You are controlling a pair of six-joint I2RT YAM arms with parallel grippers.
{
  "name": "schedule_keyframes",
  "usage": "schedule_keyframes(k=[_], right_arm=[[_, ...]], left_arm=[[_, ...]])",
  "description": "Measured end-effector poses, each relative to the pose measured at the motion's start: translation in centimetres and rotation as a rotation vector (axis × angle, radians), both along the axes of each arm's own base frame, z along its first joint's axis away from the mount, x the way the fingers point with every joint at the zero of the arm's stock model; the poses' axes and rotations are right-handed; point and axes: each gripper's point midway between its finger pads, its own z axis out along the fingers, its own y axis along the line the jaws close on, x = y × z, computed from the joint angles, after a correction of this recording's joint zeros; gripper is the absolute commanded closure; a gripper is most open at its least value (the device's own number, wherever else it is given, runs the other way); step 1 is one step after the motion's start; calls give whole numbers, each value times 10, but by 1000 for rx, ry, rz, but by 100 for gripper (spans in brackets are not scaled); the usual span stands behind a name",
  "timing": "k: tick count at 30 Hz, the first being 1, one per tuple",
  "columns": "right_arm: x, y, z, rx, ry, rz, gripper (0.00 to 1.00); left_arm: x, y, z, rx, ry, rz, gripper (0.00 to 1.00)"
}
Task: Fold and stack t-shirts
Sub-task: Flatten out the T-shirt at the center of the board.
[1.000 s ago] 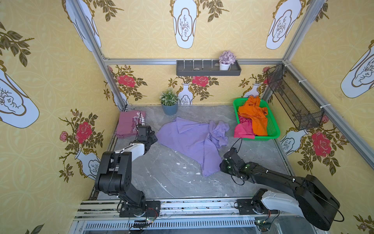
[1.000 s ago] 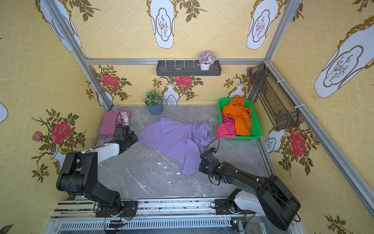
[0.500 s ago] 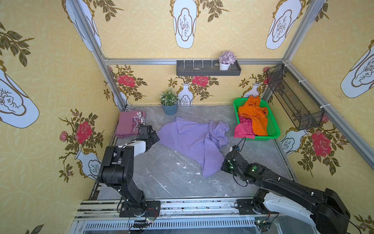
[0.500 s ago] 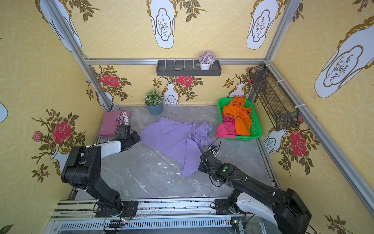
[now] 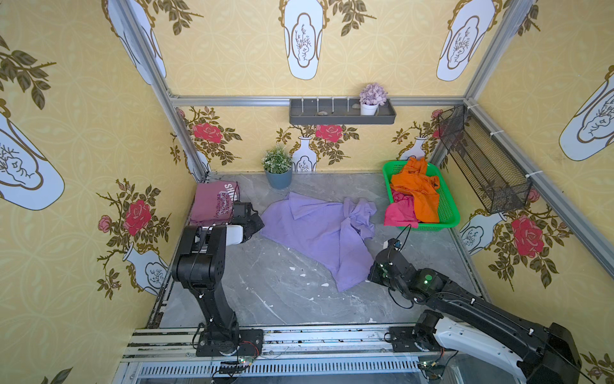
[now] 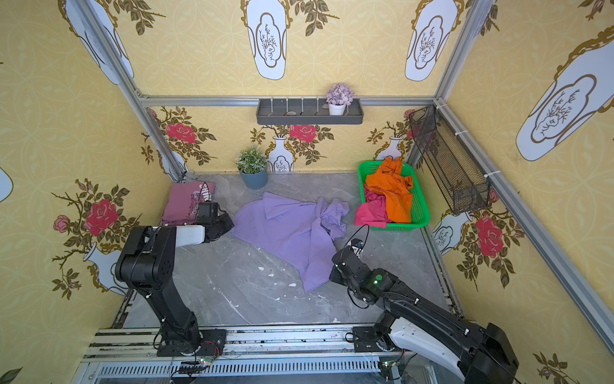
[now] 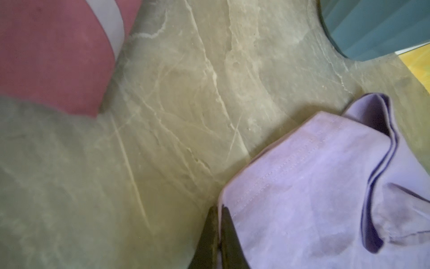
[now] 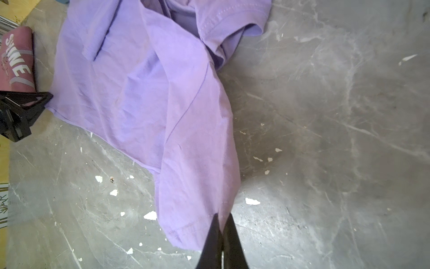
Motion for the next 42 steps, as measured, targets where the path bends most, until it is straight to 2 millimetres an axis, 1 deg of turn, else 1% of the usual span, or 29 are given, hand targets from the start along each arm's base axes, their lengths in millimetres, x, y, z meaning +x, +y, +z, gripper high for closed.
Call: schedule_keyframes(k=[1,3,4,6,7,8,9,10,11,12,13,14,16,17,19,20,23,24,26,29,31,35,37,39,42], right_arm=[[2,1,8,2,-14,5,100],[10,4,29,2,-56,16,100],[17,7,44,4,-84,20,100],[30,12,77,5,-148,35,100],[36,15,97,2,-186,47,100],[40,19,118,7,-226,66,100],[43,23,137,13,-262,85,100],[46,26,163,23,-312,106,100],[47,29,189,35,-365,127,100],[47,31,210,46,-410,143,100],[44,32,235,55,-461,167,100],[40,35,256,70,-505,195,100],[29,39,294,98,-586,255,100],[23,40,311,109,-627,285,100],[12,39,339,129,-693,328,100],[8,36,353,138,-727,339,100],[0,25,390,150,-825,352,100],[-1,23,397,143,-848,354,100],[-4,17,413,137,-896,355,100],[-11,6,429,129,-938,358,100],[-17,-4,435,124,-959,361,100],[-30,-38,448,137,-994,311,100],[-33,-51,455,139,-1012,276,100],[-31,-53,454,131,-1004,263,100],[-25,-51,442,115,-956,266,100]], left_arm=[[-5,1,6,-1,-3,4,100],[-12,3,31,1,-37,16,100],[-15,5,54,1,-78,27,100],[-19,8,109,-3,-192,51,100],[-23,11,140,-4,-254,65,100],[-30,14,177,-5,-328,82,100],[-37,17,206,-10,-382,99,100],[-48,21,244,-8,-456,116,100],[-59,24,278,-8,-522,132,100],[-72,28,308,-8,-583,146,100],[-86,31,336,-10,-635,163,100],[-101,34,361,-12,-681,175,100],[-131,39,402,-13,-754,194,100],[-146,41,418,-15,-784,200,100],[-172,45,441,-9,-825,213,100],[-184,47,451,-8,-843,219,100],[-211,50,469,-3,-874,223,100],[-217,51,473,-1,-881,228,100],[-225,52,477,5,-888,231,100],[-227,51,473,6,-873,225,100],[-229,48,467,-1,-864,204,100],[-236,38,455,-28,-861,147,100],[-239,33,446,-50,-849,127,100],[-244,31,441,-61,-844,114,100],[-254,29,443,-84,-863,109,100]])
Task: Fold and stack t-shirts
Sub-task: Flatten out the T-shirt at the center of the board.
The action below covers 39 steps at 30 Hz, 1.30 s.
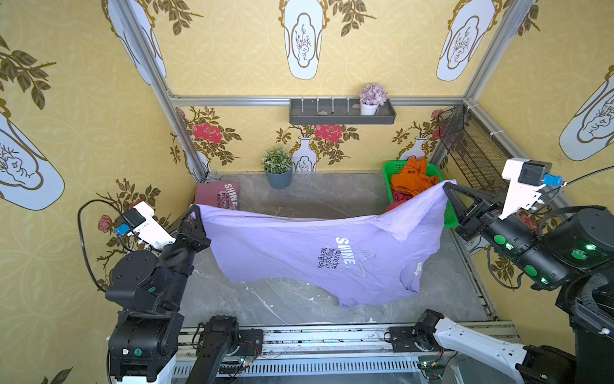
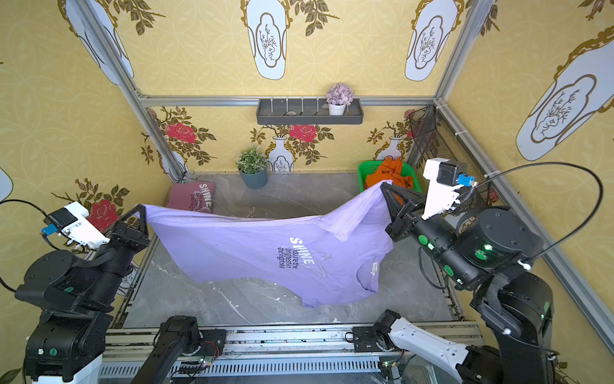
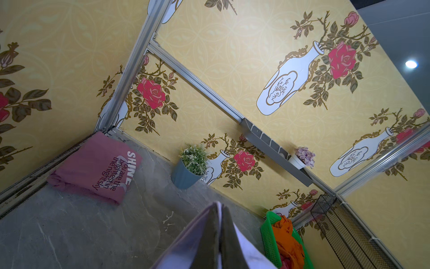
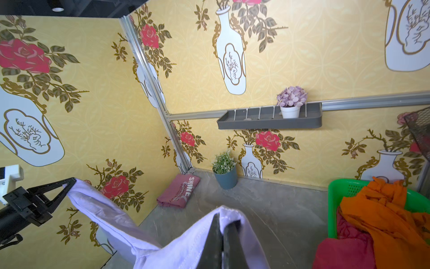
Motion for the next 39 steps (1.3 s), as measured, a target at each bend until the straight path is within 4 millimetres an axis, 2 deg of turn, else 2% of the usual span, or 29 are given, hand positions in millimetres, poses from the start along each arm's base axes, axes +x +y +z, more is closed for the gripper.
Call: schedule_keyframes(k=[4,8,17,22,25,29,31,33,36,39], right_arm=[[3,3,-8,-2,43,15,100],[-3,4,-1,7,39,49,100],[-36,-11,57,41,-105,84,100],[-66,-19,79,50,-167,95,100],[-88,-22,90,55,-211,102,100],[-101,-23,97,67,-236,110,100],[-92,-21,92,68,-210,106,100],[-68,-17,75,59,-149,96,100],[-9,-1,24,24,7,79,100],[53,22,-47,-44,183,52,100]], left_arm=[[-8,-1,5,-11,-23,-8,100],[-15,-2,16,-11,-54,-18,100],[-53,-9,88,37,-253,-63,100],[-99,-8,135,54,-396,-64,100],[-117,-7,149,58,-446,-64,100],[-116,-8,149,59,-445,-68,100],[-106,-8,142,60,-426,-68,100],[-89,-9,128,60,-394,-66,100],[-45,-8,86,60,-292,-50,100],[11,-10,17,63,-148,-47,100]])
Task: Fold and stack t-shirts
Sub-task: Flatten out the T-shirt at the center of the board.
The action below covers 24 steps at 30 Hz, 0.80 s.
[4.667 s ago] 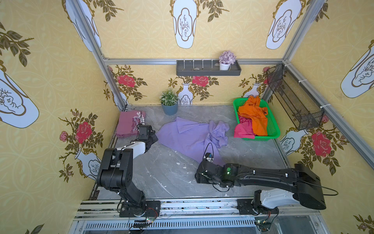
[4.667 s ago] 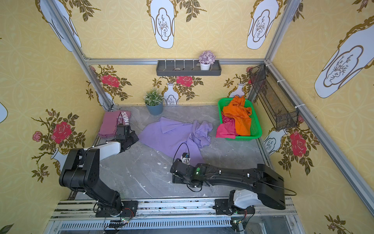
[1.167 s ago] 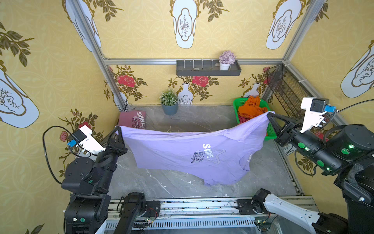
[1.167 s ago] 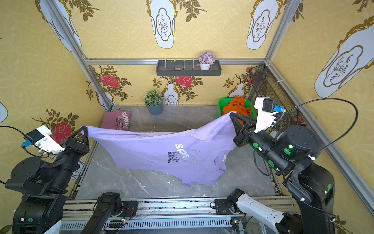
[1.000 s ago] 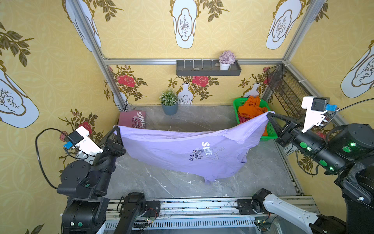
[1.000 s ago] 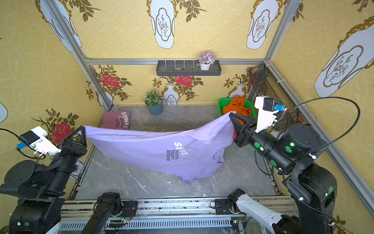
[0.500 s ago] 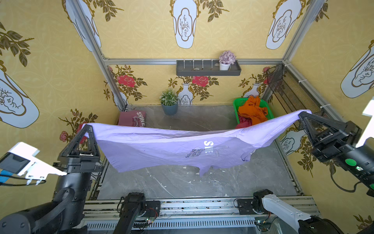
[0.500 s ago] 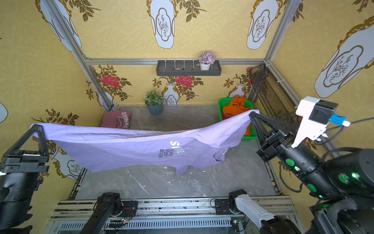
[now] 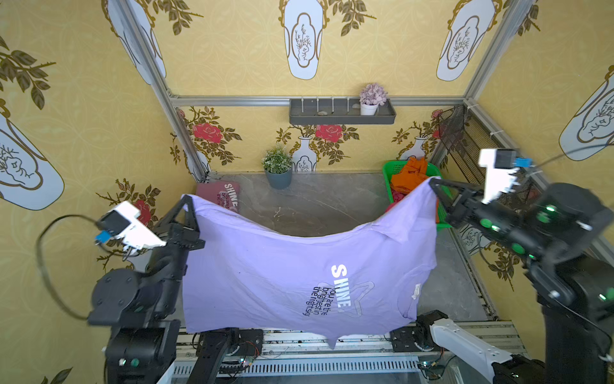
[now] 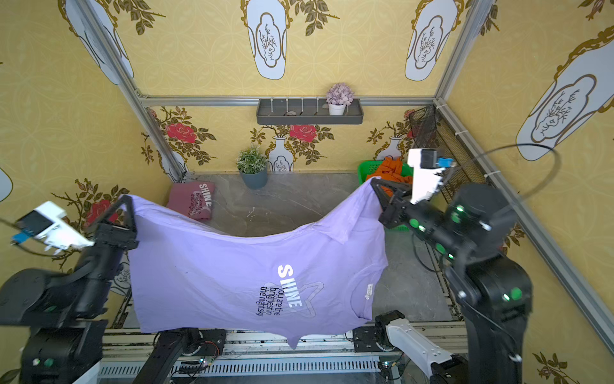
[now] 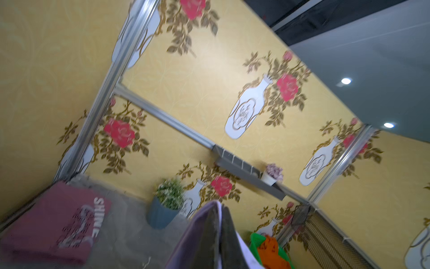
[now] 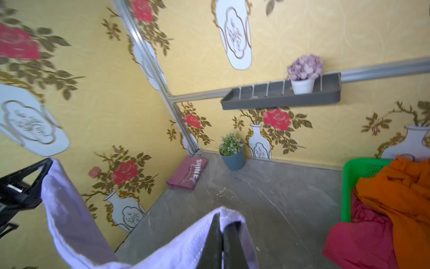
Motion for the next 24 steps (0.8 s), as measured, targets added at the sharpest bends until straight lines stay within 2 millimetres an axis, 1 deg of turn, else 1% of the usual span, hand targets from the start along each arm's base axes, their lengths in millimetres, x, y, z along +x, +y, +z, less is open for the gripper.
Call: schedule_keyframes(k=[1,3,4,6,9,10,12,14,16,18,20,24], right_arm=[[20,7,-27,-28,52,-13,100],[53,16,-73,-75,138,-39,100],[70,17,-101,-101,189,-65,100],[99,14,-146,-134,266,-108,100],[135,6,-201,-158,348,-162,100],[143,3,-216,-161,374,-176,100],[155,2,-239,-156,412,-189,100],[164,7,-254,-144,426,-179,100],[169,13,-272,-132,453,-162,100],[172,17,-286,-124,480,-149,100],[175,20,-292,-122,487,-142,100],[191,27,-292,-109,475,-124,100]], left_arm=[[20,0,-30,2,61,5,100],[51,1,-85,7,177,21,100],[65,2,-112,8,229,33,100],[89,5,-159,14,323,59,100],[119,10,-216,24,448,100,100],[126,10,-230,21,482,110,100],[142,10,-251,29,533,125,100],[155,8,-268,28,562,134,100],[164,5,-289,40,605,142,100],[168,4,-302,36,630,148,100],[171,5,-308,39,634,160,100],[179,9,-312,41,620,191,100]])
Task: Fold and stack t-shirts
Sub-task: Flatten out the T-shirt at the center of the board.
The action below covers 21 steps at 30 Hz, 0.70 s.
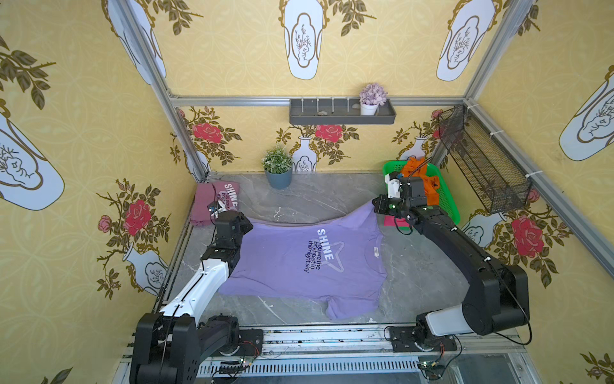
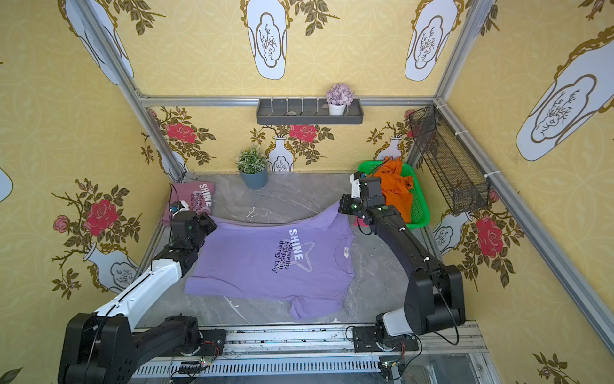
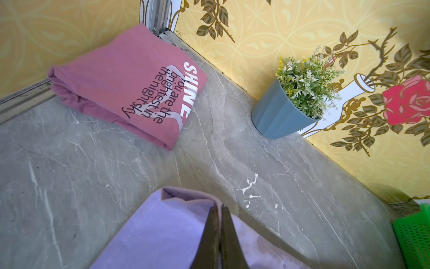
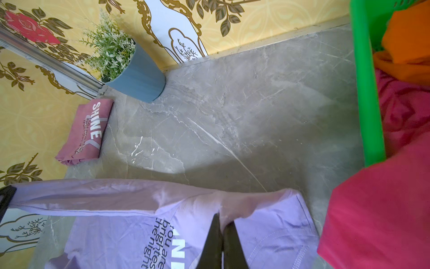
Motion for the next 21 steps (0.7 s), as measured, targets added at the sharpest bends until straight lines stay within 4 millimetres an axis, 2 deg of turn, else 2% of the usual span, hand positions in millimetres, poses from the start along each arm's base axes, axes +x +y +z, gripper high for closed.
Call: schedule_keyframes(k=[3,7,9,10,11,12,13,16,17,19,21], right_arm=[[24,6,0,5,-11,0,100],[69,7,-10,4,-20,-19,100],[91,7,-17,-1,-22,-31,100],[99,7,-20,-4,-23,-33,91],[110,8,-22,-6,-24,-37,71],[120,9,-23,-6,-31,-38,59],[132,9,-25,-13,-40,-47,54],[162,9,-23,-39,-77,-67,52],[165,7,-22,-49,-88,-85,52],[151,3,-19,-64,-104,-94,50],[118,3,-6,-75,-110,-76,50]], left_arm=[[14,2,-4,12,6,16,100],[45,5,-8,26,12,32,100],[66,7,-10,35,14,43,100],[76,8,-11,39,16,49,100],[87,10,-13,46,20,54,81],[101,13,-17,49,28,62,26],[112,16,-21,55,34,65,0],[148,28,-38,61,64,94,1],[154,33,-44,67,74,101,1],[149,42,-50,73,99,123,1],[133,49,-38,80,83,152,1]])
